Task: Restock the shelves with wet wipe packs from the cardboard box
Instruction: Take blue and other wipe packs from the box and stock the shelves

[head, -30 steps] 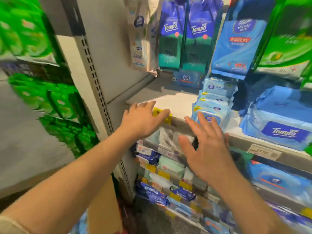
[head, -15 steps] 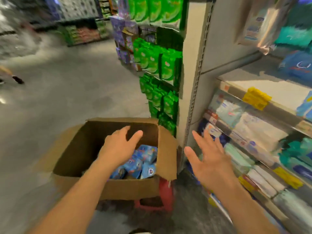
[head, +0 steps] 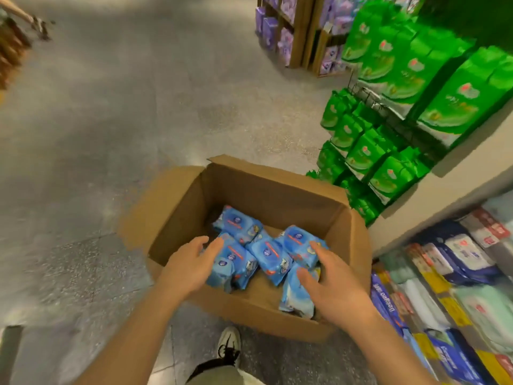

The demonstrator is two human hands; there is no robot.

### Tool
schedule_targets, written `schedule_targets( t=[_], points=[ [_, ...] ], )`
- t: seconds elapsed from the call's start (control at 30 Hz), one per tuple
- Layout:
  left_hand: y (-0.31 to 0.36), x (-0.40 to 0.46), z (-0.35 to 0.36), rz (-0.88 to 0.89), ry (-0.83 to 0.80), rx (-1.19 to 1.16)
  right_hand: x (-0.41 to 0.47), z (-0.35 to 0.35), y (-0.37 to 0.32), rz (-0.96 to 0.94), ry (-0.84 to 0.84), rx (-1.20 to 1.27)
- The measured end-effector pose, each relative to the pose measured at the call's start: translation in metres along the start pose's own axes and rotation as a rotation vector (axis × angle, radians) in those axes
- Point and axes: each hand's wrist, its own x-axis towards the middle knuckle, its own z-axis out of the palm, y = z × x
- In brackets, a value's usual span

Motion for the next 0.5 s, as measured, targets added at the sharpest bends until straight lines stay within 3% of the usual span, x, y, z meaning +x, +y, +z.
schedule_targets(
  t=[0.3,0.5],
  points=[
    [-0.039,0.117,-0.008,-0.129,-0.124,0.0,0.107,0.105,-0.018,0.136,-0.179,0.129],
    [-0.058,0.17,0.003,-0.276,-0.122,-0.054,0.176,0.219,0.017,0.023,-0.373,-0.028]
  ],
)
